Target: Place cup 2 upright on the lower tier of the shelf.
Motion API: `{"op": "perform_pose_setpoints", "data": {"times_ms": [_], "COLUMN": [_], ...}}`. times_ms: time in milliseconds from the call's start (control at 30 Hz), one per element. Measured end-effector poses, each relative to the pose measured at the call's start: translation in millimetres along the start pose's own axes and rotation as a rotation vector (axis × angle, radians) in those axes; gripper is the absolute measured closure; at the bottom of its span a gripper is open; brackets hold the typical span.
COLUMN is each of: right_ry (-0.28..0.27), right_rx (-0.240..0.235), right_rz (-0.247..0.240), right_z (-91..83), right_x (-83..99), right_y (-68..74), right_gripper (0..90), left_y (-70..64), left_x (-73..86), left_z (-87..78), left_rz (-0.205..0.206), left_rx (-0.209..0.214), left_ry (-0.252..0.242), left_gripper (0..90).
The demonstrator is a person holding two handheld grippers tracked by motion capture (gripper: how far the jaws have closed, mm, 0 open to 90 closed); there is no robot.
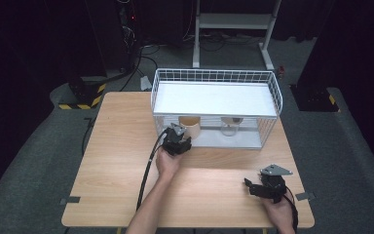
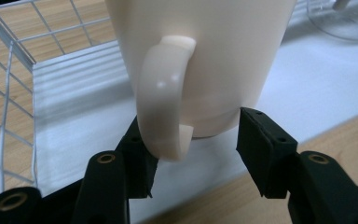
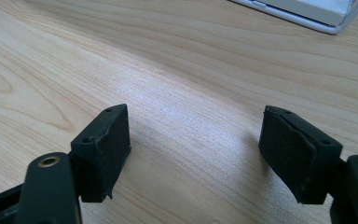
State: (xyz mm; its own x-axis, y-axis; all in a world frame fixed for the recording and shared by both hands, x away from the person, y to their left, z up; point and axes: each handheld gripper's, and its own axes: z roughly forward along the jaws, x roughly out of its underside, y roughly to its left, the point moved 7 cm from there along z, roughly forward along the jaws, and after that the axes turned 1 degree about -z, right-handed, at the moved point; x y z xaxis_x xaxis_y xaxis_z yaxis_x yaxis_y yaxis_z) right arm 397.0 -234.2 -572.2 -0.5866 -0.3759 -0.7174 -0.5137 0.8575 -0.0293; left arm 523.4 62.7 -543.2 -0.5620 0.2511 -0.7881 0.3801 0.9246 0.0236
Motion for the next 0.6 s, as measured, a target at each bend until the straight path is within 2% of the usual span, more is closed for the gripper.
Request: {"op": "perform_pose_setpoints", "data": {"times_ms": [267,300,400,533,600], "right_ry": [0.000,0.000,0.000,0.000,-0.001], "right_rx": [0.000,0.000,0.000,0.000,0.000], "right_rz": [0.000,0.000,0.000,0.000,-0.003], "right_z": [0.0,0.0,0.0,-0.1,0.1], "right_x": [0.0,0.0,0.0,0.0,0.0], "right_y": [0.0,0.0,0.0,0.0,-0.2], "right_gripper": [24.8,24.8,24.8,24.8,24.8], "left_y": [2.0,2.1,0.9,1.5,3.3], "left_x": [-3.0,-3.1,-5.5,-7.2,-7.8], "left_z": [6.2,6.9,9.7,12.7,14.4], "left_rz": [0.017,0.006,0.012,-0.003,0.008], "left_rx": [-0.013,-0.022,-0.014,-0.023,-0.039], "left_ry": [0.022,0.026,0.024,0.013,0.011], "left_gripper": [53.3,53.8,56.7,59.3,60.1]}}
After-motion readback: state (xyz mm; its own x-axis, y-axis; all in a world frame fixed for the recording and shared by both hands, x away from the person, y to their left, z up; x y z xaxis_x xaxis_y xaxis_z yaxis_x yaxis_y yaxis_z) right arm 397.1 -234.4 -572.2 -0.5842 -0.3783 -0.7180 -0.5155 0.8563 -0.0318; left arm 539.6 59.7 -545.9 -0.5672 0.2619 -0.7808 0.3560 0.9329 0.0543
